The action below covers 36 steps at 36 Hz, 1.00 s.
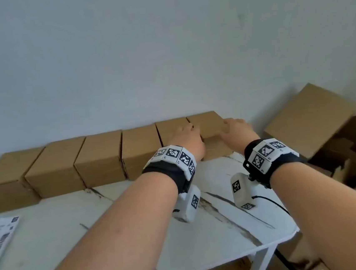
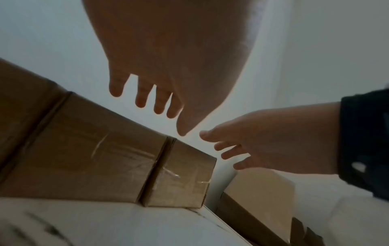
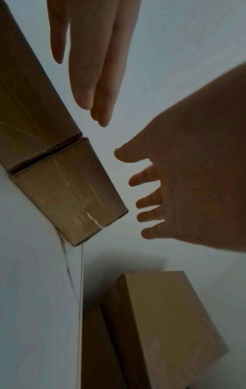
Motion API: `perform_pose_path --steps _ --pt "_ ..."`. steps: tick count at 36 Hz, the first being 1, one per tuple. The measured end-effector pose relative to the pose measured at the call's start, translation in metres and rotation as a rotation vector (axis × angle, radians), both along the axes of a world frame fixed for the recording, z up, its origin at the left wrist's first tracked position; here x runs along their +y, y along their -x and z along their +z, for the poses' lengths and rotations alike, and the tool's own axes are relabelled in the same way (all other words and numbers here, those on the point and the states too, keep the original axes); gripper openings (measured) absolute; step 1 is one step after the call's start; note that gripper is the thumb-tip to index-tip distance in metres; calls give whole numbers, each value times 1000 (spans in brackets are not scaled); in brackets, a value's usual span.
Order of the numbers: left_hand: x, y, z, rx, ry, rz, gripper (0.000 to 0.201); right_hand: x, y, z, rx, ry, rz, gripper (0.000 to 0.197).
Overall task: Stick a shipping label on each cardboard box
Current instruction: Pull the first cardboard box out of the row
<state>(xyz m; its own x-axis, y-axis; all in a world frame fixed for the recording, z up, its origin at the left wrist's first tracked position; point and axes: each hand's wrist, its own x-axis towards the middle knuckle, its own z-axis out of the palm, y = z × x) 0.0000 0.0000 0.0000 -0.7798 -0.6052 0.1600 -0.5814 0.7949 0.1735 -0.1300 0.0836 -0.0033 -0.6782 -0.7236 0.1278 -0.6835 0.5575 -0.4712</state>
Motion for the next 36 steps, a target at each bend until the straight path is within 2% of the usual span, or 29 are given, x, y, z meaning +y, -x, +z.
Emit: perform_pose_path --steps 8,11,15,20,22,28,36 --pt "-4 12 -11 -123 67 -5 40 -12 8 -14 -110 1 4 58" --pt "0 11 -13 -151 148 -7 48 -14 7 -17 -119 24 -37 54" --pt "4 9 -16 -119 237 -45 47 -10 4 -17 -106 70 -119 45" --pt "15 2 -16 -18 290 -84 29 2 -3 -14 -127 81 -170 42" --pt "24 -2 -16 14 247 -78 25 8 -7 -15 -117 47 -183 45" --pt "49 -15 -6 32 -125 36 30 34 -21 -15 -146 -17 -222 54" --pt "82 -43 -2 254 -368 170 36 66 -58 -13 -167 35 -279 61"
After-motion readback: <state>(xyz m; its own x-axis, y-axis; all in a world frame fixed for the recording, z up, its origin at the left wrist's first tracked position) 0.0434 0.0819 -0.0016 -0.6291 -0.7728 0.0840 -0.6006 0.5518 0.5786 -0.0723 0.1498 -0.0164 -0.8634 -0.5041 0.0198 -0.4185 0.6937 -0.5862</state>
